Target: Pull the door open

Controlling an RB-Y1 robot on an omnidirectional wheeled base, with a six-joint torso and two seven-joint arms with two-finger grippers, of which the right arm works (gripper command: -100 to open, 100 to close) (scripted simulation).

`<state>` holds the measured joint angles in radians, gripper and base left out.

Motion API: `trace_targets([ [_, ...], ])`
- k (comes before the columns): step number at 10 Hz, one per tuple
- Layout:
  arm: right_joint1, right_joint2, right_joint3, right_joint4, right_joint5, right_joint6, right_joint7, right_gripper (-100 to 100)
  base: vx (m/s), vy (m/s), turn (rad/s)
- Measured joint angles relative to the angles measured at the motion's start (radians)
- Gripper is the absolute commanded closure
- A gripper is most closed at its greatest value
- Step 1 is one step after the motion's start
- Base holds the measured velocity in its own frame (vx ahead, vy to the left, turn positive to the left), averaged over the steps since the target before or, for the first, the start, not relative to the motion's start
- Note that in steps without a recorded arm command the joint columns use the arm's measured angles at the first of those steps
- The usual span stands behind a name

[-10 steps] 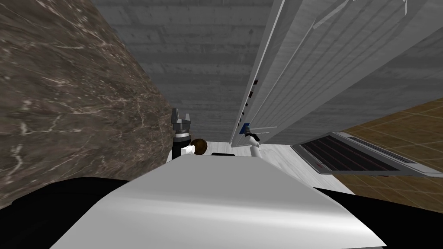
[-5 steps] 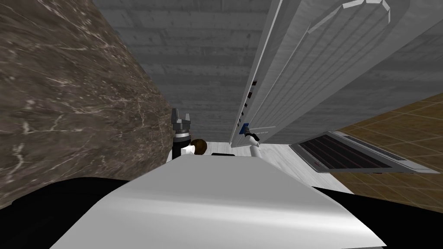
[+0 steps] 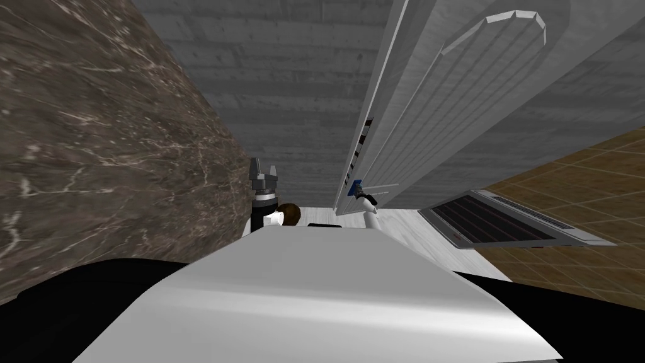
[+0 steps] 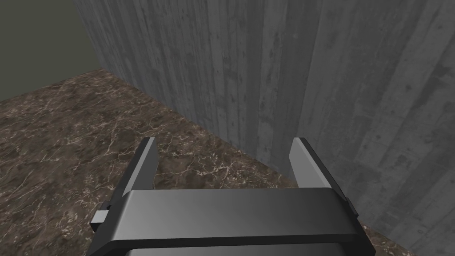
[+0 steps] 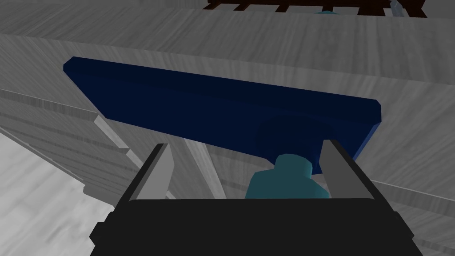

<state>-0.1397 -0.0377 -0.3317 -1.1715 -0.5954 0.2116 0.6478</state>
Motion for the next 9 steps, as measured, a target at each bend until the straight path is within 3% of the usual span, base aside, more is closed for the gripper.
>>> trace_targets([
  [2,0.006,-0.032,0.032,0.018,-0.039,-0.018,-0.002,100,0.000,0.010,-0.008],
  [3,0.008,-0.016,0.017,0.000,-0.018,-0.004,-0.002,100,0.005,0.000,-0.024],
  [4,-0.002,-0.010,0.012,0.012,-0.011,-0.006,0.000,100,-0.007,0.009,0.013],
  [5,-0.023,-0.030,0.021,0.052,-0.029,-0.020,-0.001,100,-0.055,0.010,0.157],
  [8,-0.025,-0.024,0.024,0.011,-0.104,0.006,-0.007,100,-0.057,-0.048,0.124],
  [9,-0.039,-0.042,0.037,0.042,-0.151,-0.001,-0.009,100,-0.041,-0.038,0.047],
])
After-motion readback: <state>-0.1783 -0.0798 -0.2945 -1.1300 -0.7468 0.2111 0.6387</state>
